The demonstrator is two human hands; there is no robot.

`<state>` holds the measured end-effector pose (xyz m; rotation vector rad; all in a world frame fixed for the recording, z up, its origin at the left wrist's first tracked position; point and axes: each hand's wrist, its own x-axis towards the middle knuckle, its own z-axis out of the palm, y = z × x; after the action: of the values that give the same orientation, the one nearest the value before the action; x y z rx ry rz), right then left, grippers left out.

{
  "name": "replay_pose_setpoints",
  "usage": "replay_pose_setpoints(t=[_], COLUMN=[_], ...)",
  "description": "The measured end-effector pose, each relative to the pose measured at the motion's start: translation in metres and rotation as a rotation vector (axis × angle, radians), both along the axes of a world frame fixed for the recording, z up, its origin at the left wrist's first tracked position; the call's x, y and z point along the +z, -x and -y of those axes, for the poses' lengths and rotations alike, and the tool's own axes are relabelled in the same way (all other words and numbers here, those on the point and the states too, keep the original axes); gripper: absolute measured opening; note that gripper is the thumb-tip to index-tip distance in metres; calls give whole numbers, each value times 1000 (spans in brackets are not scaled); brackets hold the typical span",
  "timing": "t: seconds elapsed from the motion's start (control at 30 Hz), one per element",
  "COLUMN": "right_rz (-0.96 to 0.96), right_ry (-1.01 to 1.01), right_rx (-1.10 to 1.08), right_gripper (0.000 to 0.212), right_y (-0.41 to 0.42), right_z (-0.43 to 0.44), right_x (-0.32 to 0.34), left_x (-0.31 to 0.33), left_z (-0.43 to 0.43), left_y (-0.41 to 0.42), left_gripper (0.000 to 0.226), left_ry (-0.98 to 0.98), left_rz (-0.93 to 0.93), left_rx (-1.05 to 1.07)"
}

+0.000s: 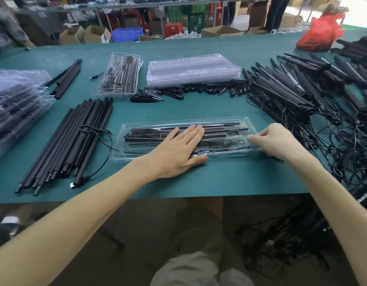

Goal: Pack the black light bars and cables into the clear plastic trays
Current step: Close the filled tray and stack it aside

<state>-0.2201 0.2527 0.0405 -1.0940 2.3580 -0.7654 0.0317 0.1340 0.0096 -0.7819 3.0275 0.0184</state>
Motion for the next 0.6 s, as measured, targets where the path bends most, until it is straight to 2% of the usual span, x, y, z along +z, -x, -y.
replay_pose_setpoints(t=[0.23, 0.37, 0.5, 0.6], right_rz=[152, 524, 652, 654], right_ry=[133, 307, 293, 228], right_rx=[22, -9, 48, 93], right_gripper=[32, 26, 25, 22], right_y=[7, 9, 11, 9], right_z=[2, -5, -14, -16], right_x=[-12, -11, -11, -7], left_x=[-2, -3, -4, -5], left_z=[-3, -6, -7, -7], left_y=[-2, -6, -8, -9], left_gripper=[82, 75, 74, 73], left_ry=[23, 43, 59, 74], left_rz=[-61, -115, -126, -138], left_rx=[-3, -18, -33, -37])
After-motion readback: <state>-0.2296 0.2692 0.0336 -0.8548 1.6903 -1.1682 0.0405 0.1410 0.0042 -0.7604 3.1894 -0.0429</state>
